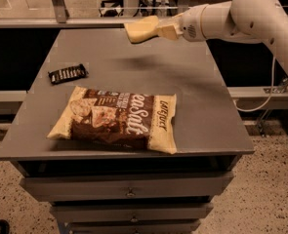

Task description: Move sponge near brown chip bag

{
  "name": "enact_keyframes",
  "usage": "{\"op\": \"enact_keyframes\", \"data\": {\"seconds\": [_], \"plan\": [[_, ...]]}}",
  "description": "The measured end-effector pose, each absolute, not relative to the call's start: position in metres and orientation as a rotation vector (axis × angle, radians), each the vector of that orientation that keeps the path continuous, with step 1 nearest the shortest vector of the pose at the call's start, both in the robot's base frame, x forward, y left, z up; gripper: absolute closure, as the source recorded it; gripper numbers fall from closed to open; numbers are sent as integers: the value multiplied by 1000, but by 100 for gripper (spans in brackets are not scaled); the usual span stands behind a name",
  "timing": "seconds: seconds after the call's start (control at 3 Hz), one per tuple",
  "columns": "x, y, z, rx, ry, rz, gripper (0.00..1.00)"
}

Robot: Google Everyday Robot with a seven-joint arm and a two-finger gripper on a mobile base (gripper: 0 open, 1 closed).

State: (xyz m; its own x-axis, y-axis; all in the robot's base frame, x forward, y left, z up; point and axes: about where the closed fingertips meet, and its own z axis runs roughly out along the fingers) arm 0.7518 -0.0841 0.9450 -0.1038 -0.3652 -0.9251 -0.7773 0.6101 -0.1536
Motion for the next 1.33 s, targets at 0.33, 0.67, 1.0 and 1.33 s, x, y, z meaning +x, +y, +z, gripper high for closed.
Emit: {"op": "enact_keyframes", "data": {"seconds": [0.33,0.67,1.0,1.33], "plan": [[735,-86,962,-966,1692,444,100],[718,-90,963,-994,1724,436,100],[695,-95,951,-1035,1788,422,100],[681,-99,937,-1084,1842,410,100]]}}
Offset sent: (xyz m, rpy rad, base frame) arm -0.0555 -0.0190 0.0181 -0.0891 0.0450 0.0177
